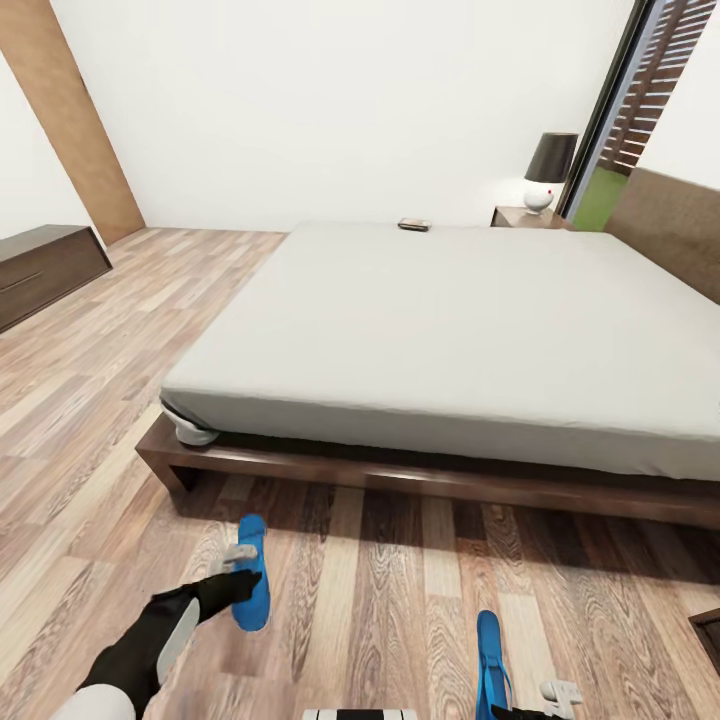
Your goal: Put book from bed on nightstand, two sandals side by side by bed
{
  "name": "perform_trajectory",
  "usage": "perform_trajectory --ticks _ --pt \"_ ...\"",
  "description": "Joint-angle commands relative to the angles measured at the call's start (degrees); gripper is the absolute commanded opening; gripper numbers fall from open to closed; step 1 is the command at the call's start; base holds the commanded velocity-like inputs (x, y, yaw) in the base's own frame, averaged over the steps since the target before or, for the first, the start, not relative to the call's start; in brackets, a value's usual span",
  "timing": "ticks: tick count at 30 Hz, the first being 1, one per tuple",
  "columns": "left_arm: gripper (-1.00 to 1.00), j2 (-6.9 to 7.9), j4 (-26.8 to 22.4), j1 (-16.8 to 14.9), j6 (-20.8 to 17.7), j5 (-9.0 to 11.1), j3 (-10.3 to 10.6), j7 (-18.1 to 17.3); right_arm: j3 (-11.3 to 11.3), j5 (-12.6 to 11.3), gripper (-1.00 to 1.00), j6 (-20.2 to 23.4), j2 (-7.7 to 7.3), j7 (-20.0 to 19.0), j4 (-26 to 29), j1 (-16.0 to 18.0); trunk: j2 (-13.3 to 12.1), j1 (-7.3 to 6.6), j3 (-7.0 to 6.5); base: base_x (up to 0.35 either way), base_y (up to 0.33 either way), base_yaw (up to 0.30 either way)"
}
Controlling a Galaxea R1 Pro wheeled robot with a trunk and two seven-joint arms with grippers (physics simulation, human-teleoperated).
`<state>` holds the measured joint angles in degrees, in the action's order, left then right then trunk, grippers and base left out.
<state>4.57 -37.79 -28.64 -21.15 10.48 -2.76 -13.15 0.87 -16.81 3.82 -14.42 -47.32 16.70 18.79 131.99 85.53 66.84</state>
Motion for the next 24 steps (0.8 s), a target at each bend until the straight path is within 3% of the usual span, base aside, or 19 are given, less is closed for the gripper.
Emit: perform_trajectory --ticks 1,2,4,5,6,7,9,10,13,19,22,24 --pt "-1.00 0.72 -1.8 -0.3 -2.3 0.3 -0.2 0.2 0.1 -0.3 -1.00 0.4 -0.02 -0.2 0.0 0.0 0.0 -0.01 0.05 0.000 0.000 0.000" --pt "-1.00 1.31 -2.7 -0.4 -3.2 -0.1 -0.1 0.5 0.1 -0.3 -1.00 0.4 -0.05 -0.2 0.0 0.0 0.0 -0.01 0.05 0.000 0.000 0.000" --pt "-1.00 2.82 -3.2 -0.5 -3.8 -3.6 -0.1 0.7 0.1 -0.3 -1.00 0.4 -0.02 -0.2 0.0 0.0 0.0 -0.01 0.05 0.000 0.000 0.000" --pt "-1.00 3.37 -3.4 -0.5 -3.9 -6.1 -0.1 0.7 0.1 -0.3 -1.00 0.4 -0.02 -0.2 0.0 0.0 0.0 -0.01 0.05 0.000 0.000 0.000" --pt "-1.00 3.82 -3.4 -0.5 -3.9 -10.7 -0.1 0.6 0.1 -0.3 -1.00 0.4 -0.01 -0.2 0.0 0.0 0.0 -0.01 0.05 0.000 0.000 0.000" --pt "-1.00 3.97 -3.4 -0.5 -3.9 -13.7 -0.1 0.6 0.1 -0.3 -1.00 0.4 0.00 -0.2 0.0 0.0 0.0 -0.01 0.05 0.000 0.000 0.000" --pt "-1.00 4.11 -3.3 -0.5 -3.7 -19.0 -0.1 0.4 0.1 -0.3 -1.00 0.4 0.00 -0.2 0.0 0.0 0.0 -0.01 0.05 0.000 0.000 0.000" --pt "-1.00 4.09 -3.3 -0.5 -3.7 -19.9 -0.1 0.3 0.1 -0.3 -1.00 0.4 0.00 -0.1 0.0 0.1 0.0 -0.01 0.05 0.000 0.000 0.000" --pt "-1.00 3.90 -3.3 -0.5 -3.3 -21.2 0.0 0.2 0.2 -0.3 -1.00 0.4 -0.07 -0.1 0.0 0.0 0.0 -0.01 0.05 0.000 0.000 0.000" --pt "-1.00 3.02 -3.3 -0.5 -3.0 -21.5 0.0 0.1 0.3 -0.3 -1.00 0.4 -0.24 -0.2 0.0 0.0 0.0 -0.01 0.05 0.000 0.000 0.000" --pt "-1.00 2.39 -3.3 -0.5 -3.1 -21.5 0.0 0.2 1.5 -0.7 -1.00 1.0 -1.99 -0.2 0.6 0.0 0.0 -0.01 0.05 0.000 0.000 0.000" --pt "-1.00 2.20 -3.3 -0.5 -3.1 -21.6 0.0 0.2 2.8 -3.0 -1.00 2.9 -4.90 -0.3 1.6 0.1 0.0 -0.01 0.05 0.000 0.000 0.000"
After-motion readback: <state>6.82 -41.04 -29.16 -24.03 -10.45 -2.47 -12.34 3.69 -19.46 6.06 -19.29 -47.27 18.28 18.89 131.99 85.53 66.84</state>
